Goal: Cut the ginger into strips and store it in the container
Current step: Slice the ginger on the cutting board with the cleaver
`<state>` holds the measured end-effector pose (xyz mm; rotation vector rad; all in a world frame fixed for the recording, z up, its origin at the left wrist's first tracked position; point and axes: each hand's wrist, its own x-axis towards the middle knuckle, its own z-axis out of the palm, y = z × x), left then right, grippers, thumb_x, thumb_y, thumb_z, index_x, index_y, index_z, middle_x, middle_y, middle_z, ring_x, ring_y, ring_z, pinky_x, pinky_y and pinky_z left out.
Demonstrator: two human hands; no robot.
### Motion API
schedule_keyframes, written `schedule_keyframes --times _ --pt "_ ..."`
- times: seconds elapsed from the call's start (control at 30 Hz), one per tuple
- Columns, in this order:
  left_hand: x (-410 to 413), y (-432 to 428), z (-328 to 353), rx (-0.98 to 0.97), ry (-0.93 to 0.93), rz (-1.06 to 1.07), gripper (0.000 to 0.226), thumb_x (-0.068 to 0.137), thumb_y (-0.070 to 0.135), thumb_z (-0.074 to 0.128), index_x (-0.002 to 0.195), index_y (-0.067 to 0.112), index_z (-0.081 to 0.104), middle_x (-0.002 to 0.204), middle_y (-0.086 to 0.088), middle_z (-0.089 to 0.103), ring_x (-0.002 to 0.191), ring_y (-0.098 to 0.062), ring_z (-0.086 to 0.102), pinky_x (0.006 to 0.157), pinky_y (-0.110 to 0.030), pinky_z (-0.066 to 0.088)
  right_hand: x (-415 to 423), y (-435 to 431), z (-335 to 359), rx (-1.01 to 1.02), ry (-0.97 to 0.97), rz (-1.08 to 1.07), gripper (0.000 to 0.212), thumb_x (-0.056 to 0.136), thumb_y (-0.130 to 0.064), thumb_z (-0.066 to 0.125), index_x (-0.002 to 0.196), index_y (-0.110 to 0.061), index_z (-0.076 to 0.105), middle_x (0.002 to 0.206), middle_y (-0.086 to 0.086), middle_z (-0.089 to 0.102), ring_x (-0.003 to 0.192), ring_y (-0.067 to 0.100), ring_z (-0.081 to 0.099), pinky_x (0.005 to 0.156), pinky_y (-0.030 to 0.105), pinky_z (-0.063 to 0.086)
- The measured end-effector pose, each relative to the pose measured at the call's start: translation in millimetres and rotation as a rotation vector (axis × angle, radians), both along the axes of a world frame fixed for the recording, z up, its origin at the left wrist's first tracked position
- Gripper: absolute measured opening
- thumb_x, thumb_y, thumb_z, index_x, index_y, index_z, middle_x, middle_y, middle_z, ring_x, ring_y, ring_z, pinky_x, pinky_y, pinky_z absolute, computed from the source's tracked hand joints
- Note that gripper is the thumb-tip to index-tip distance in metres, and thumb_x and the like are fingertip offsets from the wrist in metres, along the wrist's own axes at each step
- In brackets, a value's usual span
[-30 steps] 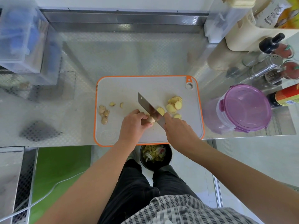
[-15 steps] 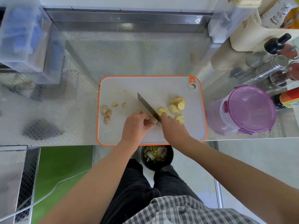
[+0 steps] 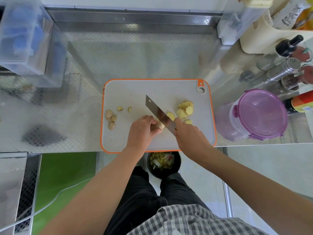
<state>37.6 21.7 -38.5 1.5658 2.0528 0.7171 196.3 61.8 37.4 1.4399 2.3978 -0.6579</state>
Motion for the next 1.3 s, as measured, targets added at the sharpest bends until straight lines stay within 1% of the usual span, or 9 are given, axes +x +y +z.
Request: schedule_keyframes --times 0.2,0.37,0.5,0.73,0.83,0.97,1.1,1.17,1.3 --pt "0 -1 0 0.008 -0.002 0.012 0.032 0.068 0.024 0.085 0.087 0.004 0.069 0.087 -0.007 0.068 0.075 -0.026 0.062 0.066 -0.029 0.043 -4 -3 0 0.014 -0.034 -0.001 0.019 0.094 -0.001 0.039 0.102 -0.016 0.031 0.066 -0.003 0.034 0.052 0.012 0.033 0.045 0.026 0.019" --pt "0 0 -2 0.008 -0.013 0.007 0.031 0.067 0.022 0.085 0.086 0.003 0.070 0.086 -0.008 0.068 0.075 -0.027 0.062 0.066 -0.031 0.045 -7 1 -4 -0.003 -0.030 0.001 0.023 0.091 0.003 0.039 0.107 -0.012 0.035 0.065 -0.002 0.036 0.052 0.013 0.035 0.046 0.028 0.026" --pt "-1 1 -2 0.002 -0.024 0.003 0.031 0.067 0.021 0.085 0.086 0.002 0.070 0.085 -0.008 0.068 0.075 -0.028 0.062 0.066 -0.035 0.048 -16 5 -13 -0.002 -0.025 0.025 0.025 0.087 0.007 0.037 0.106 -0.010 0.036 0.065 -0.001 0.035 0.052 0.016 0.036 0.043 0.028 0.023" --pt "0 1 -2 0.002 -0.044 0.003 0.030 0.067 0.021 0.085 0.086 0.003 0.071 0.084 -0.008 0.067 0.074 -0.027 0.062 0.067 -0.037 0.051 -16 8 -28 0.006 0.002 0.022 0.024 0.091 0.001 0.040 0.112 -0.009 0.037 0.067 -0.002 0.037 0.059 0.022 0.045 0.043 0.028 0.024" --pt "0 0 -2 0.004 -0.056 0.003 0.030 0.067 0.020 0.086 0.085 0.002 0.070 0.083 -0.008 0.067 0.074 -0.027 0.062 0.067 -0.036 0.051 -15 5 -27 0.001 0.000 0.027 0.023 0.091 0.002 0.039 0.111 -0.009 0.036 0.072 0.001 0.044 0.060 0.022 0.044 0.043 0.027 0.022" --pt "-1 0 -4 -0.007 -0.056 0.004 0.030 0.067 0.021 0.085 0.086 0.002 0.071 0.083 -0.008 0.068 0.073 -0.027 0.063 0.068 -0.040 0.053 -14 9 -19 -0.027 0.004 0.019 0.024 0.089 0.005 0.039 0.109 -0.009 0.037 0.065 -0.002 0.036 0.056 0.018 0.040 0.046 0.028 0.026" --pt "-2 0 -4 -0.005 -0.062 0.002 0.030 0.066 0.021 0.086 0.085 0.003 0.071 0.083 -0.006 0.067 0.072 -0.025 0.063 0.068 -0.039 0.053 5 -2 -6 -0.056 -0.049 -0.007 0.024 0.087 0.006 0.040 0.094 -0.015 0.031 0.066 -0.002 0.037 0.057 0.019 0.043 0.050 0.031 0.032" --pt "-2 0 -4 -0.002 -0.051 -0.011 0.030 0.066 0.020 0.086 0.085 0.002 0.071 0.083 -0.007 0.068 0.072 -0.026 0.063 0.067 -0.038 0.053 9 -9 -4 -0.047 -0.073 -0.014 0.025 0.088 0.005 0.041 0.092 -0.015 0.027 0.067 -0.003 0.036 0.059 0.022 0.045 0.053 0.033 0.035" --pt "-2 1 -3 -0.009 -0.036 -0.028 0.030 0.067 0.020 0.086 0.087 0.002 0.071 0.084 -0.008 0.068 0.073 -0.027 0.063 0.066 -0.036 0.052 -5 -3 -18 -0.030 -0.040 0.001 0.027 0.087 0.009 0.038 0.093 -0.015 0.029 0.068 -0.001 0.037 0.059 0.023 0.045 0.048 0.031 0.030"
